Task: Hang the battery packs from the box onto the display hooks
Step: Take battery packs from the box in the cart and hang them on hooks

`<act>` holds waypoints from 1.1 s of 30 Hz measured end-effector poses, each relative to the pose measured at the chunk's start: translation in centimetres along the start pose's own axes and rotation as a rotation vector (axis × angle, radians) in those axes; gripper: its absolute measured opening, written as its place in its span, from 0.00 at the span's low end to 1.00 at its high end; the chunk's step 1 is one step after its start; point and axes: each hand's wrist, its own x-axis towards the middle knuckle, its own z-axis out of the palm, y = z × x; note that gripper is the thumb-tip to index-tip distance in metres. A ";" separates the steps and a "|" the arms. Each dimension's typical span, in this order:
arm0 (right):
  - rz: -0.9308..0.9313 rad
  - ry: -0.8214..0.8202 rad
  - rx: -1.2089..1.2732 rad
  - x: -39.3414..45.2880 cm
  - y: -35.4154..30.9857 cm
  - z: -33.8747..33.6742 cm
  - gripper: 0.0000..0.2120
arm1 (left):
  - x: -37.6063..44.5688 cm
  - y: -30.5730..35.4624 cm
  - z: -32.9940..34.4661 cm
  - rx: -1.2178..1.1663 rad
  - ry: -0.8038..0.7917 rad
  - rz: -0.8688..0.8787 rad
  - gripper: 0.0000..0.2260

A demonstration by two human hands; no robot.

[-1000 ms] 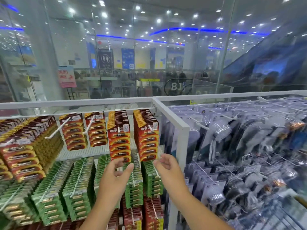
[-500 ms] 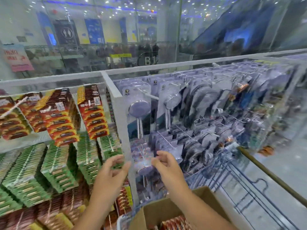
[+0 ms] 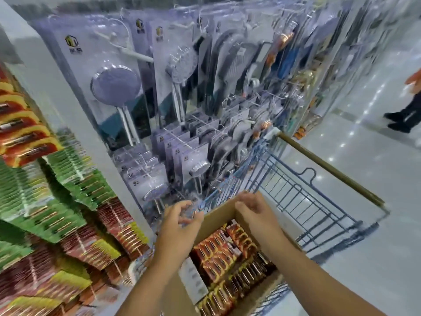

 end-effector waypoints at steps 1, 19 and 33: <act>0.033 0.016 -0.011 0.6 1.0 -0.5 0.07 | 0.3 -0.7 0.8 0.023 -0.013 -0.006 0.14; 0.290 -0.155 -0.549 16.3 21.8 -1.7 0.20 | 4.5 -18.2 19.8 0.360 -0.163 -0.370 0.20; 0.397 -0.213 -0.964 25.8 33.1 5.8 0.35 | 9.1 -29.0 29.7 0.828 -0.173 -0.348 0.33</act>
